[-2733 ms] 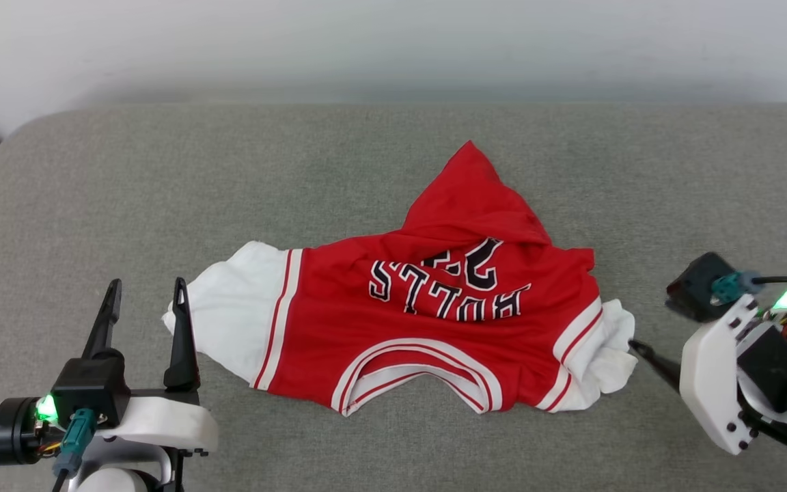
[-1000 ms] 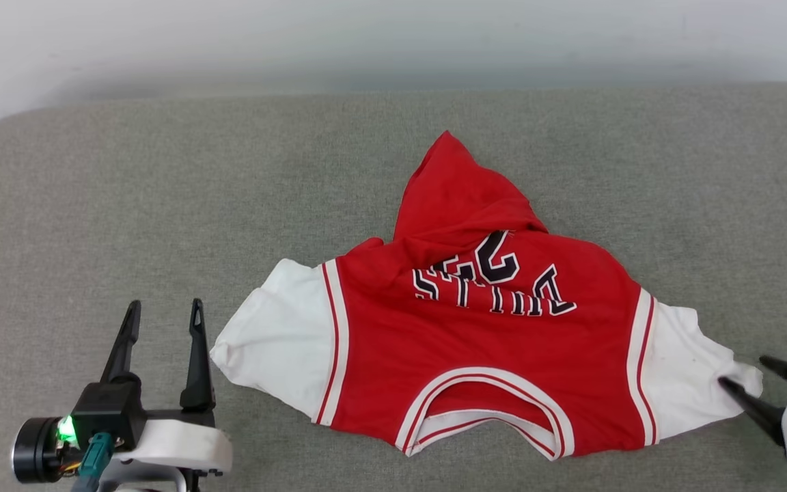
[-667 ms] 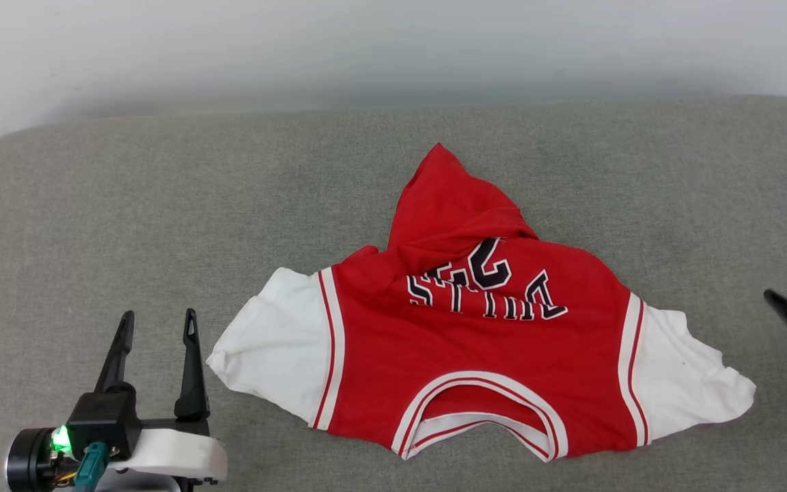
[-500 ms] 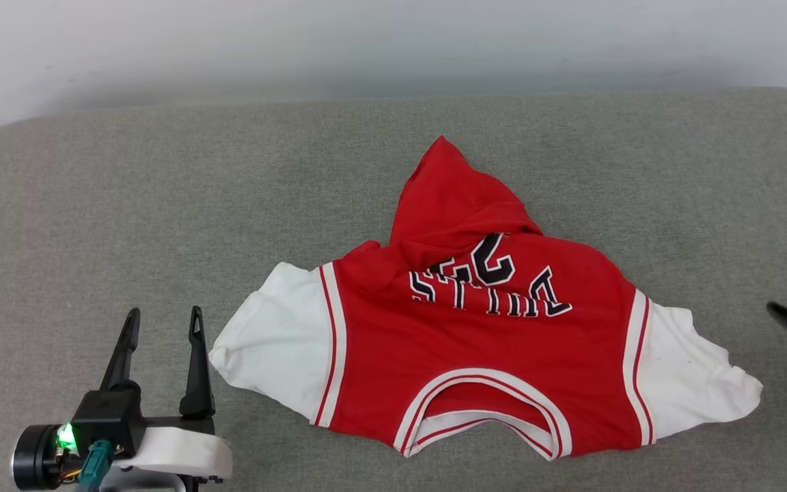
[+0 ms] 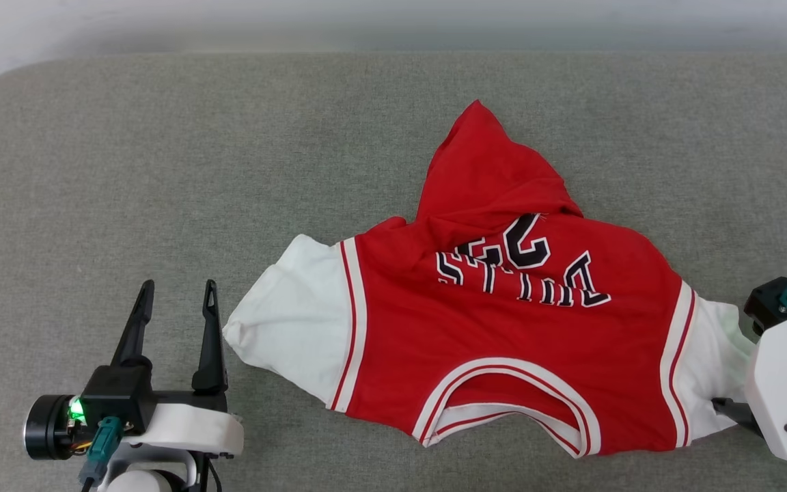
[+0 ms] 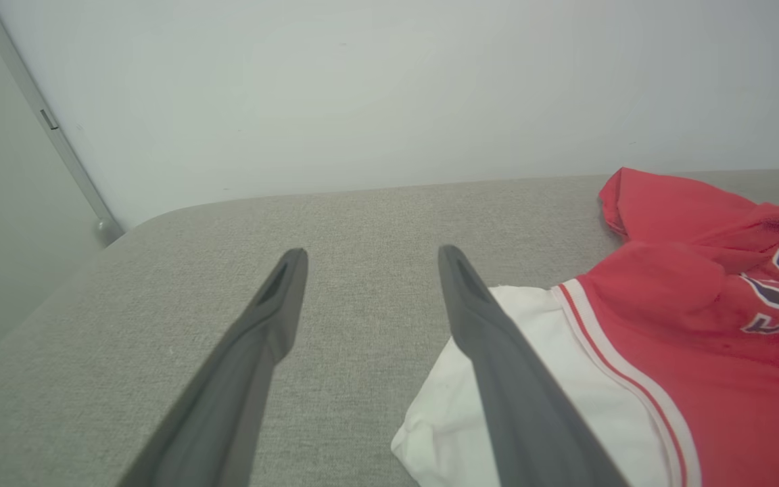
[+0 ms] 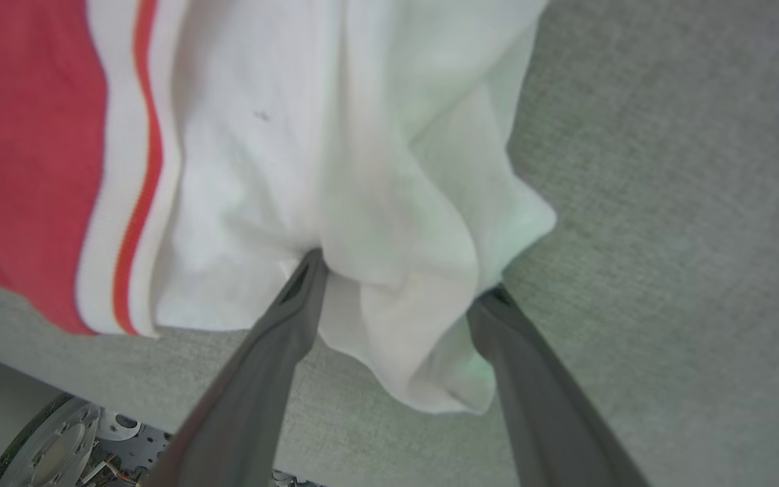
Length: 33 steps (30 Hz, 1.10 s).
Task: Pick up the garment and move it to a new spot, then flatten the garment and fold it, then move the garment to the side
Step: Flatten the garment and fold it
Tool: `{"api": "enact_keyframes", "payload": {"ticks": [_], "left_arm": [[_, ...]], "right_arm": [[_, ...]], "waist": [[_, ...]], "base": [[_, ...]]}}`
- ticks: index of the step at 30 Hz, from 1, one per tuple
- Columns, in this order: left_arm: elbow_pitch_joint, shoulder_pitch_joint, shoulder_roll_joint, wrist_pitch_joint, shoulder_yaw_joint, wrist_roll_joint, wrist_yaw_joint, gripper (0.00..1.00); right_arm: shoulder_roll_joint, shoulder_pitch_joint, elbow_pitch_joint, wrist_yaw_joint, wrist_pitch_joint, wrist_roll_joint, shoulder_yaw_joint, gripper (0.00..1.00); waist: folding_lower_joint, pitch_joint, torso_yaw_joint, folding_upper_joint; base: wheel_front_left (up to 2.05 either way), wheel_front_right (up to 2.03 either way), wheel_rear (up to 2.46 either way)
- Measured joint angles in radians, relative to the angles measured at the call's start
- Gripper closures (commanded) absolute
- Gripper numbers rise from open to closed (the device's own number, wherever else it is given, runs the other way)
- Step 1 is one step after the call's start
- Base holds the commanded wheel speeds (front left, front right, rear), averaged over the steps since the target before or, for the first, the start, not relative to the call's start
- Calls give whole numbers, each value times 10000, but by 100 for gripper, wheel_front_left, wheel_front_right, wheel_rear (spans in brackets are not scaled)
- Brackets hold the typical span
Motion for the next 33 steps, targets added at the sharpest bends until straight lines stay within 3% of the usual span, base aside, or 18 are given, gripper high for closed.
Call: {"api": "enact_keyframes", "payload": {"ticks": [6, 7, 8, 9, 17, 23, 28, 33], "left_arm": [[102, -142, 13, 0, 130, 15, -56, 0], [138, -160, 38, 0, 159, 15, -59, 0], [161, -165, 75, 0, 192, 27, -73, 0], [173, -171, 125, 0, 211, 67, -105, 0], [522, -920, 986, 31, 159, 198, -593, 0], [826, -2057, 2105, 1179, -330, 232, -947, 0], [752, -2748, 3072, 3287, -1118, -886, -1072, 0], [255, -3291, 4684, 6286, -2786, -3277, -1085, 0]], "right_arm": [[71, -381, 746, 17, -980, 123, 702, 0], [69, -435, 840, 27, -1229, 151, 815, 51], [71, -466, 940, 29, -1482, 228, 882, 95], [69, -475, 1022, 29, -1745, 314, 924, 100], [-520, -497, 654, 6, -3847, 637, 957, 100], [-920, 87, -102, 4, -4533, 619, 598, 100], [-941, 630, -671, 4, -4644, 255, 90, 100], [-794, 966, -1106, 4, -4454, -151, -541, 100]], "waist": [[-2, 84, -63, 0], [-2, 51, -90, 0], [-1, 7, -121, 0], [-1, -49, -148, 0], [1, -658, -225, 0], [2, -911, -290, 0], [2, -867, -369, 0], [1, -746, -443, 0]], "base": [[0, 0, 0], [0, 0, 0], [0, 0, 0], [0, 0, 0], [0, 0, 0], [0, 0, 0], [0, 0, 0], [0, 0, 0]]}}
